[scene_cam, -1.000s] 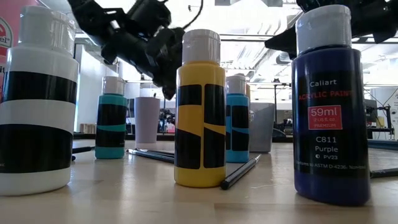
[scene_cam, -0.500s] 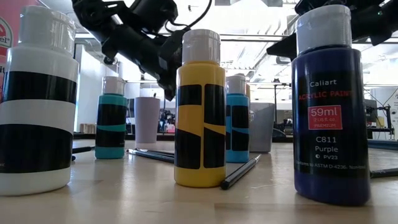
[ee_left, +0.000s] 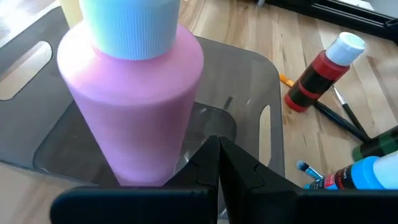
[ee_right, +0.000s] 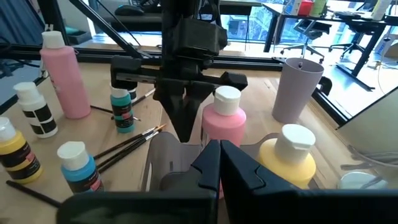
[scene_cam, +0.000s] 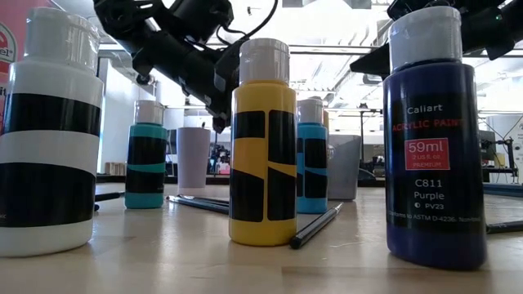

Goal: Pick & Place Paint Supplies
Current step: Put the top pink paint bottle into the black bin

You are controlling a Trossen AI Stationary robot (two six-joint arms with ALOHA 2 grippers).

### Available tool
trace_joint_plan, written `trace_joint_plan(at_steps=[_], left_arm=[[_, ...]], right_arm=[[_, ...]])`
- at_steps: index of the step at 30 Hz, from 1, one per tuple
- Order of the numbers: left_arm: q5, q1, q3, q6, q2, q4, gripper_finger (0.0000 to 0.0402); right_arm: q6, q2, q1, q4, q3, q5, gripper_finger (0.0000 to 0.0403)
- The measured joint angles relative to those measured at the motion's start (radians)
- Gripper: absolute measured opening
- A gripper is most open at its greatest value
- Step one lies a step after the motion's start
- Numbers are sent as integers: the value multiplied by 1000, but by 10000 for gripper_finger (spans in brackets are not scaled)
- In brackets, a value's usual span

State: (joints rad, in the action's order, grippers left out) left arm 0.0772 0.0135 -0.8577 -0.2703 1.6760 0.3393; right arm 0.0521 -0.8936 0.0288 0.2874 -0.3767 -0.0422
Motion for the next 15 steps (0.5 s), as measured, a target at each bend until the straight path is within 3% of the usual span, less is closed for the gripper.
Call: trace_joint_plan(at_steps=[15], left_arm=[[10,13,-2,-43,35,22,5]], right_arm=[[1,0,-1,2,0,27,2]])
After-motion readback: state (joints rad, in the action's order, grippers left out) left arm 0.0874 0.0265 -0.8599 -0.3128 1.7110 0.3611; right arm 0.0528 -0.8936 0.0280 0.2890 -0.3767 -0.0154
